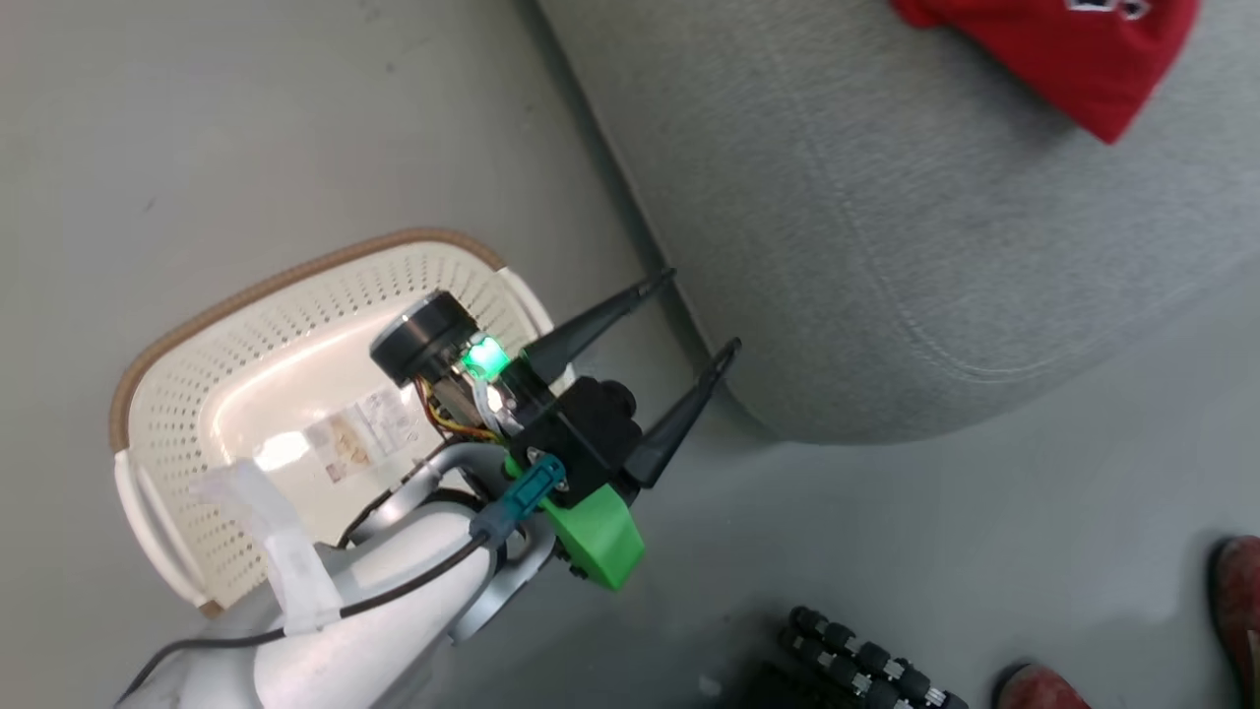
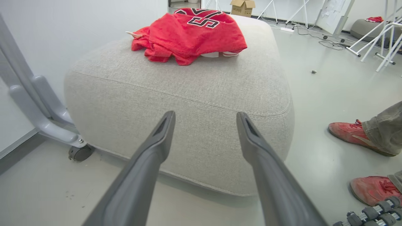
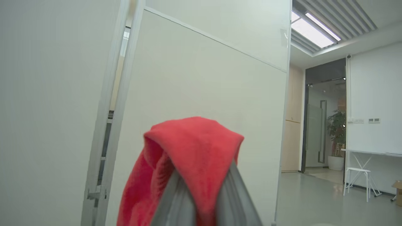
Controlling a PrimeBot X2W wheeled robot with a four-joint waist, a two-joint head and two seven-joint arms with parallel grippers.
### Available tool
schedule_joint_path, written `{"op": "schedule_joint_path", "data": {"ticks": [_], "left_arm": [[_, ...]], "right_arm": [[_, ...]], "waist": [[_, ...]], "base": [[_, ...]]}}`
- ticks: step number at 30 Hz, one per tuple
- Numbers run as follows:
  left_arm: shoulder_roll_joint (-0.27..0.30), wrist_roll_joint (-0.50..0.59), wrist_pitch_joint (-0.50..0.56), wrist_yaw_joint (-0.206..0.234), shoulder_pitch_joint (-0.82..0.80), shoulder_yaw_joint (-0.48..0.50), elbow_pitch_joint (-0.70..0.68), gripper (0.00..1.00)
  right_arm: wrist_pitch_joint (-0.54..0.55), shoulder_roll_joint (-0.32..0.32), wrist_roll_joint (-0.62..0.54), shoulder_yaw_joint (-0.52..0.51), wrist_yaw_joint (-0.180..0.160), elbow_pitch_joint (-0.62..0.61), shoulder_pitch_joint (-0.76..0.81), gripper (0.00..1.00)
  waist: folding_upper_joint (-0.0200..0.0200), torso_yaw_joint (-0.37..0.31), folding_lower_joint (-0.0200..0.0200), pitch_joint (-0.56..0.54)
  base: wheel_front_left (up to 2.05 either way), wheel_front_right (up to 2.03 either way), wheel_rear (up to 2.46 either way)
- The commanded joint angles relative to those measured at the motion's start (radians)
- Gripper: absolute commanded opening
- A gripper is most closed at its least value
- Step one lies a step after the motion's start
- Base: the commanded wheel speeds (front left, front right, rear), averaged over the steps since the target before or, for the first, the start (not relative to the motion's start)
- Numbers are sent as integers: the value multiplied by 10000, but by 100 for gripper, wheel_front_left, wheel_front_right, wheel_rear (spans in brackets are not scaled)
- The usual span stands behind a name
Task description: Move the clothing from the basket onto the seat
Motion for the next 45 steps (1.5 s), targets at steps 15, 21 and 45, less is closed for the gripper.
{"op": "schedule_joint_path", "data": {"ticks": [15, 21, 45], "left_arm": [[142, 593, -51, 243, -827, 107, -726, 100], [15, 386, -283, 336, -556, 104, -588, 100], [-1889, -933, -2547, 1152, 4213, 3943, 993, 100]], "right_arm": [[-29, -1793, -885, -1390, -8, 4082, -504, 9], [-28, -567, -1270, -3555, -10, 3937, 1271, 100], [-28, 2283, -1179, 2345, -9, 651, 7635, 100]], "waist": [[0, 2461, -2, 2291], [0, 2571, -2, 1782], [0, 4176, -2, -3602]], "base": [[0, 0, 0], [0, 0, 0], [0, 0, 0]]}}
